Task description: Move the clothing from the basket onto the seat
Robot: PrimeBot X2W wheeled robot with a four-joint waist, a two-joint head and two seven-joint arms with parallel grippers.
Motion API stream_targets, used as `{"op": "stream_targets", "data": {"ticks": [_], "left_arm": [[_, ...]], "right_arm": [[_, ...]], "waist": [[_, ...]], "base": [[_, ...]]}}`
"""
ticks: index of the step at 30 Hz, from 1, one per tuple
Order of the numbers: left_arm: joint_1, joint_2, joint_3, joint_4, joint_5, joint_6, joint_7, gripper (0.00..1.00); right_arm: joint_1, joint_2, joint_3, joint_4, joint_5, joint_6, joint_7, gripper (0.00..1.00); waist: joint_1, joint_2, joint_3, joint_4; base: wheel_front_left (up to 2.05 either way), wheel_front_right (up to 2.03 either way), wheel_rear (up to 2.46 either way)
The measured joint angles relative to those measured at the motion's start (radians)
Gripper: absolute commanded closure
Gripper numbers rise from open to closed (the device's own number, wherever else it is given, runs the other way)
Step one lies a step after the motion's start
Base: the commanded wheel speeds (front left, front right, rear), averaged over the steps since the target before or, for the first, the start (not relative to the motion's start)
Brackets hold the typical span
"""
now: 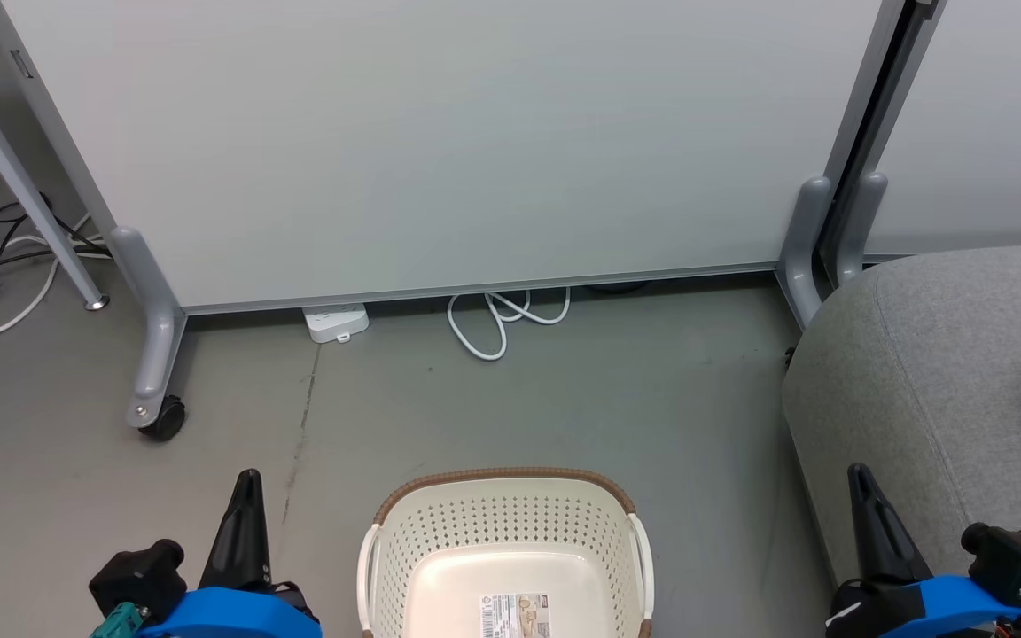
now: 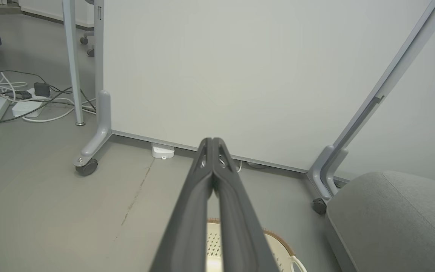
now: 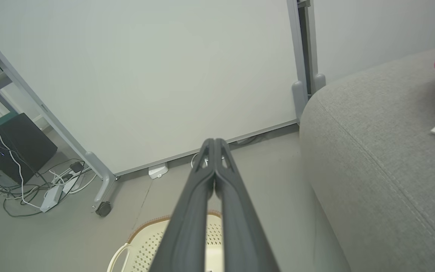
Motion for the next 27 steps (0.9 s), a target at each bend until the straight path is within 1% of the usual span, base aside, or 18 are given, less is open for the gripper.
{"op": "stream_targets", "data": {"ticks": [14, 27], "left_arm": [[-0.015, 0.0, 0.026, -0.007, -0.24, -0.002, 0.057, 1.0], [-0.029, 0.0, 0.049, -0.013, -0.432, -0.007, 0.103, 1.0]], "right_arm": [[-0.005, 0.0, -0.011, -0.012, 0.239, 0.0, 0.057, 1.0], [-0.021, 0.0, -0.021, -0.018, 0.43, 0.0, 0.104, 1.0]], "waist": [[0.0, 0.0, 0.002, -0.009], [0.0, 0.0, 0.004, -0.017]], "base": [[0.0, 0.0, 0.0], [0.0, 0.0, 0.0]]}}
